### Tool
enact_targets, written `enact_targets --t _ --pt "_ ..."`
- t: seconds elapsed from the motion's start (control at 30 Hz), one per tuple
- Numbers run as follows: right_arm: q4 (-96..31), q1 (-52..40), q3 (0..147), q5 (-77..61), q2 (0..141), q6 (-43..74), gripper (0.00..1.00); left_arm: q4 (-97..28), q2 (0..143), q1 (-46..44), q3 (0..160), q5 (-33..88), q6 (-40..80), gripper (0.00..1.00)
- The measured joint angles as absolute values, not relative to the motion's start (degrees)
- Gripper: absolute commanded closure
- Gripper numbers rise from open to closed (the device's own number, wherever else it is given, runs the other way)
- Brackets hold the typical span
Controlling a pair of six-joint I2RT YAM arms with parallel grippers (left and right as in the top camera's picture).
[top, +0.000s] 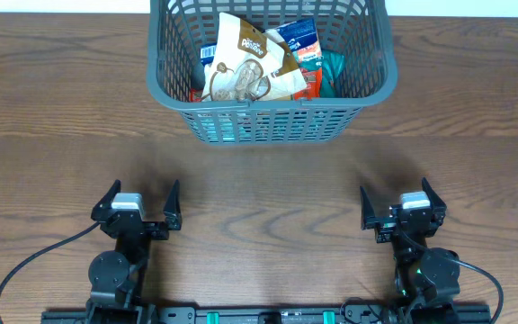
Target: Pack container
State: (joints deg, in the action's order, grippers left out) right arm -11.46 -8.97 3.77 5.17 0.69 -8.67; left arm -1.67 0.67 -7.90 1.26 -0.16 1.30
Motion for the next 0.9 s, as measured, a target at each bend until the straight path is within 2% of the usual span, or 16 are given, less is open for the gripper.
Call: enact_targets --t 0.9 --pt "-11.5 -9.0 3.8 5.2 0.7 -8.7 0.01 -1.7 0.7 -8.0 1.3 0.0 4.5 0.01"
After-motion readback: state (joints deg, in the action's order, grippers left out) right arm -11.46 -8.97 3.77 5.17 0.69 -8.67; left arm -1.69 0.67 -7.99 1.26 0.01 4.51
